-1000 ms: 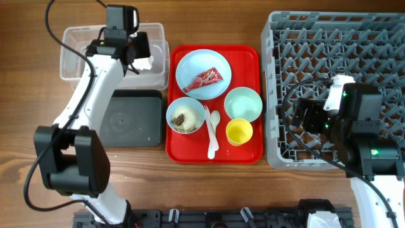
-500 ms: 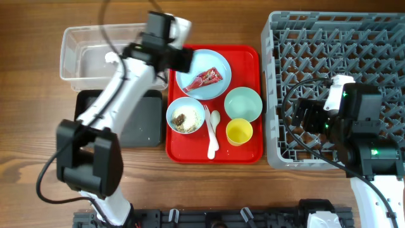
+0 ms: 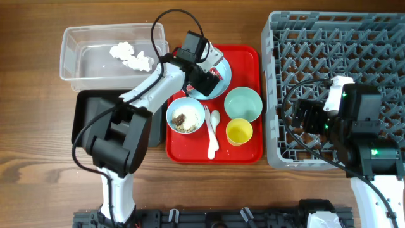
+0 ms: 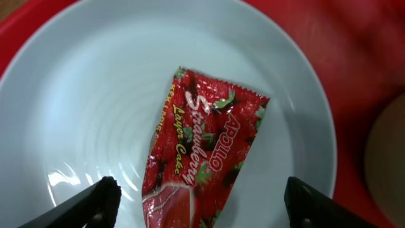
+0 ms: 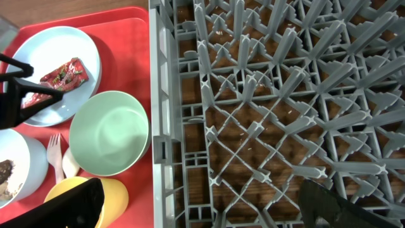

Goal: Sort waste into correct bins and load items into the dishwasher rack
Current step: 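Reach the left gripper to the red Apollo wrapper on the plate and grasp it, then carry the wrapper with the left gripper and drop it into the clear bin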

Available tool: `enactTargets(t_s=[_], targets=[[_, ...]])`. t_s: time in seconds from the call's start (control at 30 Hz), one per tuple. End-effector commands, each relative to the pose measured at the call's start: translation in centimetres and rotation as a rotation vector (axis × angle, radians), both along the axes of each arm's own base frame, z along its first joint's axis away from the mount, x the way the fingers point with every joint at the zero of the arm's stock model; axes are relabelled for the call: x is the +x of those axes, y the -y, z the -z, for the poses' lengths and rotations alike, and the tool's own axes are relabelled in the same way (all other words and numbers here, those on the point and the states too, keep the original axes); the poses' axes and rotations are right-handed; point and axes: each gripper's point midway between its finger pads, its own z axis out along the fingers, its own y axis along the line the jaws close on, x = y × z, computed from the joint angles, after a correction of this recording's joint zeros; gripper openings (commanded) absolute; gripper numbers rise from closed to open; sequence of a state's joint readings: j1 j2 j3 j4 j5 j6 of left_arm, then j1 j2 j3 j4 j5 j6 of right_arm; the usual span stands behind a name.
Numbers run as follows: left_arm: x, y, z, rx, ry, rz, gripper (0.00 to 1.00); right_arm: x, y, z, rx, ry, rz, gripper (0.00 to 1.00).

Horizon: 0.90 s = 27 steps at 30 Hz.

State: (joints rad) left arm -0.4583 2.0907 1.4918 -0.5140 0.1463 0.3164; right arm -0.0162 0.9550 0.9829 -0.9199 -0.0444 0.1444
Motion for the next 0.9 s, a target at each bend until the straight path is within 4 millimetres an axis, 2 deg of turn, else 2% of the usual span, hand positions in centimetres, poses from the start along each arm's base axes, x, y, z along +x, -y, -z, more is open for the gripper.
enactTargets(t_s=[0.0, 0.13, 0.17, 0.23, 0.33, 0.5, 0.57, 0.63, 0.73, 0.8, 0.87], targets=[[-0.2, -0.4, 2.2, 0.035, -0.03, 0.015, 0.84, 0.3, -0.2, -0.9, -0.006, 0.022, -0.018, 1.0], [-0.5, -0.6, 3.5, 0.048, -0.055, 0.015, 0.84, 0.3, -0.2, -0.9, -0.006, 0.023, -0.017, 1.0], [-0.6, -0.6, 3.7, 0.05, -0.06, 0.015, 0.81, 0.3, -0.2, -0.9, -0.006, 0.022, -0.018, 1.0], [-0.6, -0.6, 3.8, 0.051, -0.062, 0.015, 0.66, 0.3, -0.2, -0.8, -0.006, 0.021, -0.018, 1.0], [-0.2, -0.9, 3.6, 0.065, -0.046, -0.002, 0.26, 0.3, -0.2, -0.8, -0.006, 0.02, -0.018, 1.0], [0.8, -2.1, 2.7, 0.121, 0.01, -0.047, 0.04, 0.3, -0.2, -0.8, -0.006, 0.02, -0.018, 1.0], [1.4, -2.2, 1.5, 0.11, 0.039, -0.09, 0.04, 0.3, -0.2, -0.8, -0.006, 0.021, -0.017, 1.0], [2.0, -2.1, -0.6, 0.074, 0.075, -0.13, 0.04, 0.3, -0.2, -0.8, -0.006, 0.02, -0.018, 1.0], [2.8, -2.6, -5.0, -0.007, 0.129, -0.228, 0.04, 0.3, -0.1, -0.8, -0.009, 0.02, -0.016, 1.0], [3.4, -4.0, -8.5, -0.083, 0.163, -0.338, 0.04, 0.3, -0.1, -0.8, -0.009, 0.02, -0.016, 1.0], [4.0, -5.8, -11.1, -0.142, 0.185, -0.437, 0.04, 0.2, -0.1, -0.8, -0.009, 0.018, -0.016, 1.0]])
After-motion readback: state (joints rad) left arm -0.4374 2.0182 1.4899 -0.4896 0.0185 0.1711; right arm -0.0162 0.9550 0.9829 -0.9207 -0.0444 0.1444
